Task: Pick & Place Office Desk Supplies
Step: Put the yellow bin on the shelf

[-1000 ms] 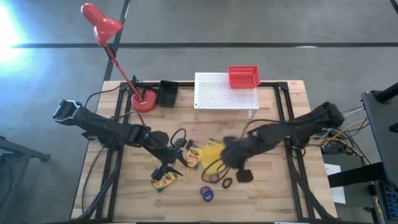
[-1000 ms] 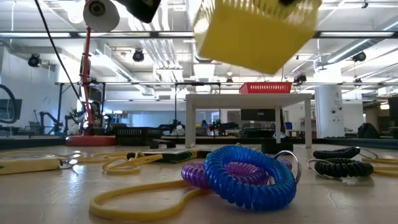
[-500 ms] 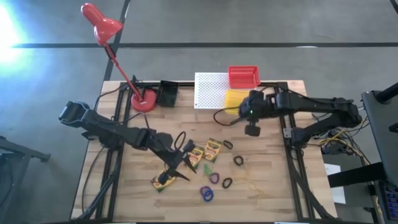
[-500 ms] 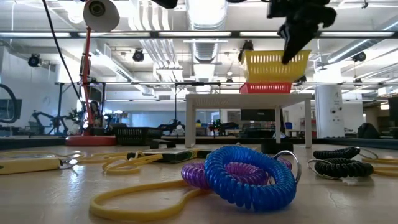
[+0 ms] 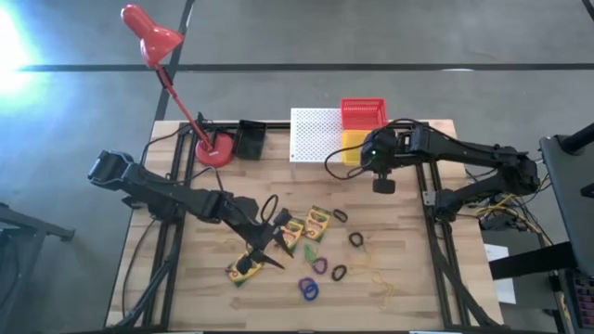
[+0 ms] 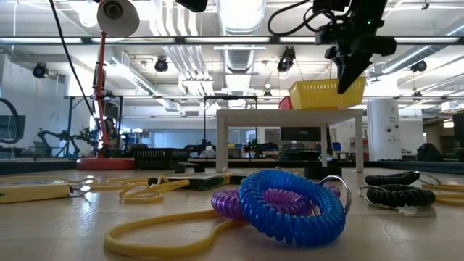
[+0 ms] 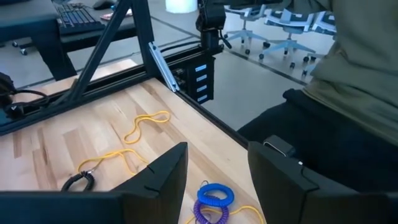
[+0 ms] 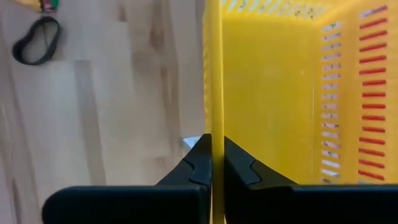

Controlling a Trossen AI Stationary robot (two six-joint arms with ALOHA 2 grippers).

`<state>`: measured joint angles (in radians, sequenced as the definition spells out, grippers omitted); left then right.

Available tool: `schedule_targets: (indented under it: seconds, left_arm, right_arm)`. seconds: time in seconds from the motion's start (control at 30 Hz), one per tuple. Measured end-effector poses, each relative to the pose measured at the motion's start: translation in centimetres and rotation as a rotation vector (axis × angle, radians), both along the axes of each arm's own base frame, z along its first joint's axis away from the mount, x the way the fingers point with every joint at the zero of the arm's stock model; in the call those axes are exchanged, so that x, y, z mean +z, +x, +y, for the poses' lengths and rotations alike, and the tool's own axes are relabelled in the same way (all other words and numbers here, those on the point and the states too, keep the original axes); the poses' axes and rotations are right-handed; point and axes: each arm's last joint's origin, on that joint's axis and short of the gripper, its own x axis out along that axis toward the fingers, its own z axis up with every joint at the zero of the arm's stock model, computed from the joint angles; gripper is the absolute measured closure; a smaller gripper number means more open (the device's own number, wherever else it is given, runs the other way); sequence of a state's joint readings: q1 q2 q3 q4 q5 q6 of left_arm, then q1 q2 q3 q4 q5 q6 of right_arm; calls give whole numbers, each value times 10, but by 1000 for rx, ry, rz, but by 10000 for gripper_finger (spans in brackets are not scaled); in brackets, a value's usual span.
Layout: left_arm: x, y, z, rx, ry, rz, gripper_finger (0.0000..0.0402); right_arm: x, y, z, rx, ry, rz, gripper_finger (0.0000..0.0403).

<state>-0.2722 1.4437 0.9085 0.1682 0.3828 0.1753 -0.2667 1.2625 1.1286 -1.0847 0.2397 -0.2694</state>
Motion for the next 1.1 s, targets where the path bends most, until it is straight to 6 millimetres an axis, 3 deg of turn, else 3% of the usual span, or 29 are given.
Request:
schedule_targets:
  seconds: [0.23, 0.6, 1.1]
  left_arm:
    - [0, 0, 0, 5, 2, 0, 229]
    - [0, 0, 0, 8, 2, 1, 229]
    - [0, 0, 0, 15, 4, 1, 229]
  right_arm:
    - [0, -4, -4, -37, -40, 4, 347]
    - [18, -7, -5, -68, -149, -50, 271]
    - [21, -6, -1, -143, -140, -118, 280]
